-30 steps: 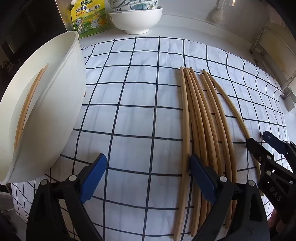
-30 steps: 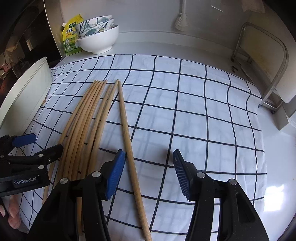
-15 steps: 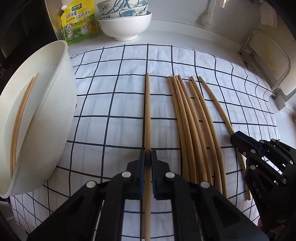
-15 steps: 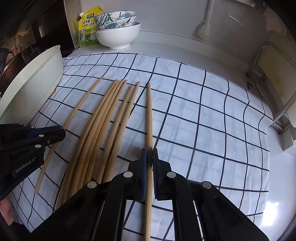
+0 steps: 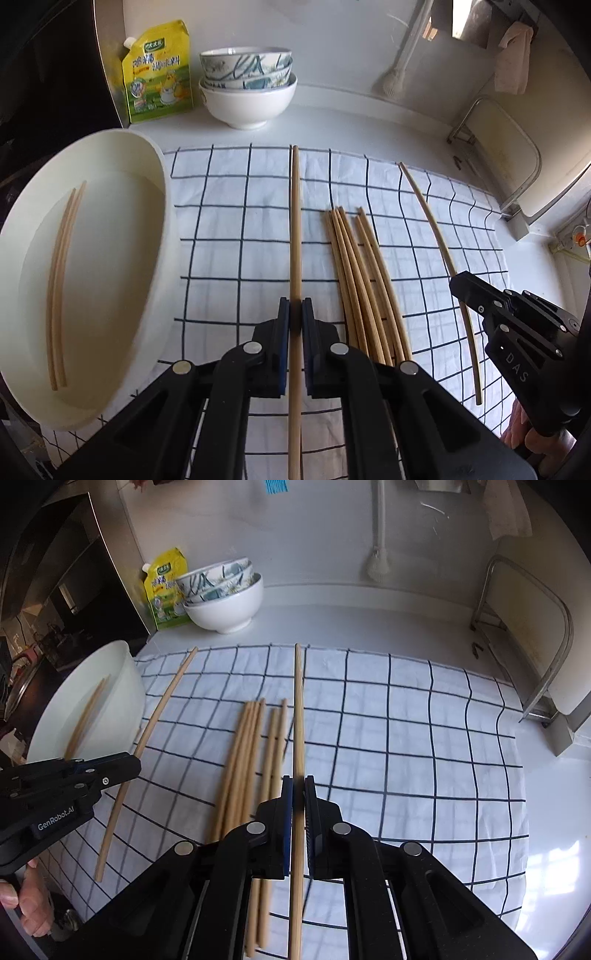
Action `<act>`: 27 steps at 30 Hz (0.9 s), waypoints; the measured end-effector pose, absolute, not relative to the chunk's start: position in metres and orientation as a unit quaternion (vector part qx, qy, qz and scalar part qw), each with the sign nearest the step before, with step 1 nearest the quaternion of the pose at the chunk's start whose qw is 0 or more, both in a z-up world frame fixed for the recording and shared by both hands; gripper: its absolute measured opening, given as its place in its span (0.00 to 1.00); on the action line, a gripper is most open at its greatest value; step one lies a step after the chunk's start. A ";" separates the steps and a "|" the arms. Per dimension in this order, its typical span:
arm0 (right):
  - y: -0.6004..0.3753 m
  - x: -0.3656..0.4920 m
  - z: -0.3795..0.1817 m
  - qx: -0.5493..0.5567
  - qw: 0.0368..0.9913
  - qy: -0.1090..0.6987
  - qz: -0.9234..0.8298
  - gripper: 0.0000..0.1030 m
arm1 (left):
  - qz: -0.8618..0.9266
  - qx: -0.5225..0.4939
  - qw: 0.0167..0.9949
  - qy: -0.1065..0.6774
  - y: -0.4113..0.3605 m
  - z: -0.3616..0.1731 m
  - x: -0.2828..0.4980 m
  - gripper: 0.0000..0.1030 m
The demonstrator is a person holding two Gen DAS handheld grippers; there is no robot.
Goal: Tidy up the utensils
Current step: 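Carry the left tool's chopstick over the basin while the right tool carries its chopstick there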
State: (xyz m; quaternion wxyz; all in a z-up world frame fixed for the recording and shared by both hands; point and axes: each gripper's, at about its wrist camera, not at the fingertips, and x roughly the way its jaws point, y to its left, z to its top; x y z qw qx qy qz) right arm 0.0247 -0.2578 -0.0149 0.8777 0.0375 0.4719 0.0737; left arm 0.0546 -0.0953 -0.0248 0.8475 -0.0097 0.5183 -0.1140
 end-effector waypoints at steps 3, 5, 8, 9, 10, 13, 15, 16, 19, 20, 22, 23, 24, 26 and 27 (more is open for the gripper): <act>-0.239 0.029 0.007 0.054 0.886 0.453 0.082 0.06 | -0.112 -0.017 0.855 0.506 -0.072 -0.007 0.056 0.07; -0.218 0.036 0.018 0.060 0.888 0.446 0.096 0.06 | -0.103 -0.024 0.860 0.499 -0.050 0.005 0.059 0.07; -0.178 0.050 0.028 0.052 0.888 0.440 0.124 0.06 | -0.076 -0.030 0.870 0.486 -0.002 0.019 0.065 0.07; -0.164 0.055 0.029 0.050 0.886 0.440 0.134 0.06 | -0.067 -0.030 0.873 0.483 0.011 0.021 0.066 0.07; -0.149 0.061 0.030 0.049 0.884 0.441 0.146 0.06 | -0.059 -0.032 0.874 0.482 0.025 0.021 0.067 0.07; -0.102 0.077 0.028 0.035 0.877 0.444 0.179 0.06 | -0.038 -0.038 0.871 0.489 0.069 0.020 0.073 0.07; -0.071 0.086 0.025 0.024 0.872 0.447 0.198 0.06 | -0.029 -0.042 0.869 0.491 0.092 0.017 0.076 0.07; -0.057 0.091 0.023 0.018 0.868 0.451 0.207 0.06 | -0.026 -0.043 0.869 0.493 0.102 0.014 0.078 0.07; -0.025 0.103 0.014 0.011 0.855 0.468 0.221 0.06 | -0.018 -0.048 0.864 0.501 0.124 0.005 0.084 0.07; -0.017 0.106 0.010 0.011 0.850 0.477 0.224 0.06 | -0.016 -0.050 0.862 0.504 0.130 0.002 0.086 0.07; -0.005 0.112 0.002 0.013 0.841 0.492 0.223 0.06 | -0.014 -0.051 0.858 0.512 0.137 -0.007 0.090 0.07; 0.000 0.114 -0.002 0.012 0.838 0.500 0.221 0.06 | -0.015 -0.052 0.855 0.516 0.138 -0.011 0.090 0.07; 0.004 0.115 -0.006 0.011 0.834 0.507 0.218 0.06 | -0.016 -0.052 0.852 0.521 0.142 -0.016 0.092 0.07; 0.010 0.118 -0.015 0.010 0.826 0.522 0.212 0.06 | -0.019 -0.053 0.847 0.528 0.145 -0.023 0.093 0.07; 0.012 0.118 -0.018 0.011 0.824 0.527 0.209 0.06 | -0.021 -0.053 0.845 0.531 0.145 -0.025 0.094 0.07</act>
